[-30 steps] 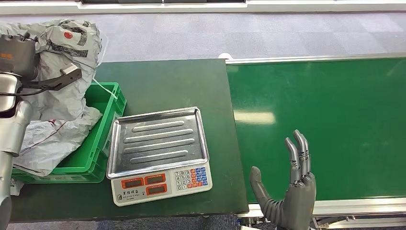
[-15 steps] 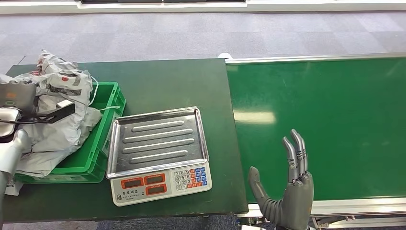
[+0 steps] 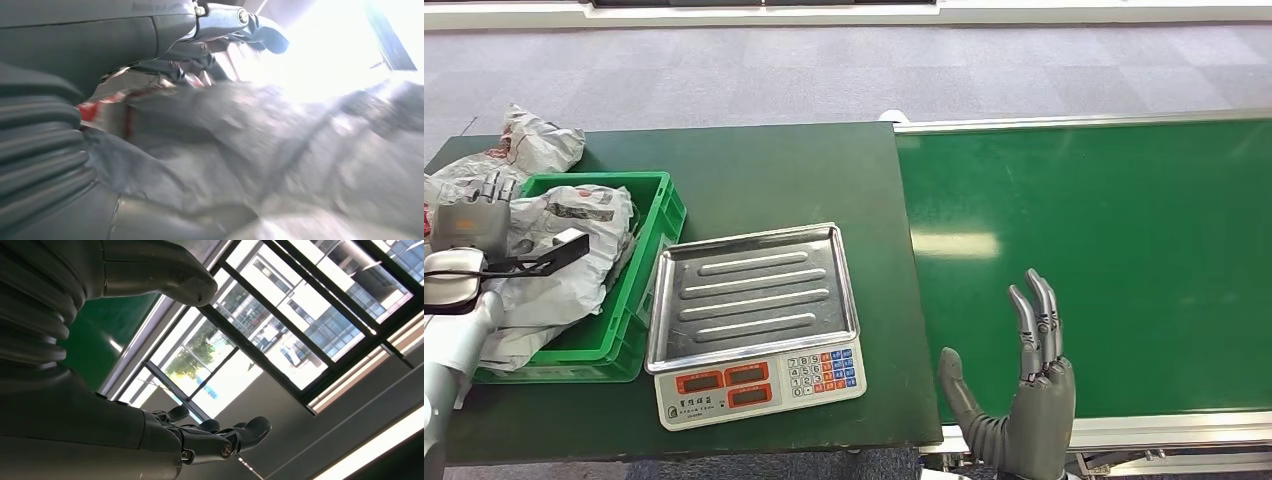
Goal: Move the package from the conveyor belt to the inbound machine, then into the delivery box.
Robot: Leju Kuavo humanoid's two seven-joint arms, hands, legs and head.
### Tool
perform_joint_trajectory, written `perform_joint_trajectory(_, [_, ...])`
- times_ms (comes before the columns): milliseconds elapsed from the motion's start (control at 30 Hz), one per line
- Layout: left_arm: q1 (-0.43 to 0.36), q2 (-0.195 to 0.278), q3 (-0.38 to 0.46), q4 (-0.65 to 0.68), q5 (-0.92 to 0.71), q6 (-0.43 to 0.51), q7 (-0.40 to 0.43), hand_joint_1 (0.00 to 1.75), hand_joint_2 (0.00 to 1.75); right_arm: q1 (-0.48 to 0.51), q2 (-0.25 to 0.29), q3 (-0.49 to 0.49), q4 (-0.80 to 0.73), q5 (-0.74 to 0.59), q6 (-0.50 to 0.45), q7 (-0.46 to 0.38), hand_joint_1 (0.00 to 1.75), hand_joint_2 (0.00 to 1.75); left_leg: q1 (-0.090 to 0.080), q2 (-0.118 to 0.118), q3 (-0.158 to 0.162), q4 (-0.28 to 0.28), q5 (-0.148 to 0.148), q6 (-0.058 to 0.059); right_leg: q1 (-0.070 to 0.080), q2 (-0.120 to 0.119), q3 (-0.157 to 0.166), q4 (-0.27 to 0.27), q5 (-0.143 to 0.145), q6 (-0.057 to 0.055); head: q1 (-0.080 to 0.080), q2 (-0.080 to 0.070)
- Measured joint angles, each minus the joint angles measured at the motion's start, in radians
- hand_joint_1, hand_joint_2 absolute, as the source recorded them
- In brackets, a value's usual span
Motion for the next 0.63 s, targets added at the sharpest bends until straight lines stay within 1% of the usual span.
perform_joint_trajectory(167, [0.027,-0.019,0.034,-0.043,0.027,0.057,-0.014,0.00,0.00,0.000,0.002,0.000,0.000,0.003,0.004,0.003,0.00,1.75,0.000,0.000,0.000,0.000,0.000,0.000,0.000,0.000,0.000,0.000,0.000,0.000,0.000,0.000])
perform_joint_trajectory(300, [0.072,-0.048,0.090,-0.155,0.136,0.074,-0.039,0.00,0.00,0.002,0.002,0.000,0.000,0.006,-0.005,0.010,0.00,1.75,0.000,0.000,0.000,0.000,0.000,0.000,0.000,0.000,0.000,0.000,0.000,0.000,0.000,0.000])
perform_joint_trajectory(400, [0.091,-0.065,0.127,-0.236,0.219,0.081,-0.062,0.00,0.00,0.004,0.002,0.000,0.000,0.010,-0.013,0.015,0.00,1.75,0.000,0.000,0.000,0.000,0.000,0.000,0.000,0.000,0.000,0.000,0.000,0.000,0.000,0.000])
perform_joint_trajectory(500, [0.101,-0.073,0.147,-0.287,0.233,0.081,-0.065,0.00,0.00,0.005,0.002,0.000,0.000,0.012,-0.014,0.015,0.00,1.75,0.000,0.000,0.000,0.000,0.000,0.000,0.000,0.000,0.000,0.000,0.000,0.000,0.000,0.000])
perform_joint_trajectory(633, [0.108,-0.080,0.159,-0.318,0.239,0.080,-0.065,0.00,0.00,0.006,0.002,0.000,0.000,0.012,-0.014,0.015,0.00,1.75,0.000,0.000,0.000,0.000,0.000,0.000,0.000,0.000,0.000,0.000,0.000,0.000,0.000,0.000])
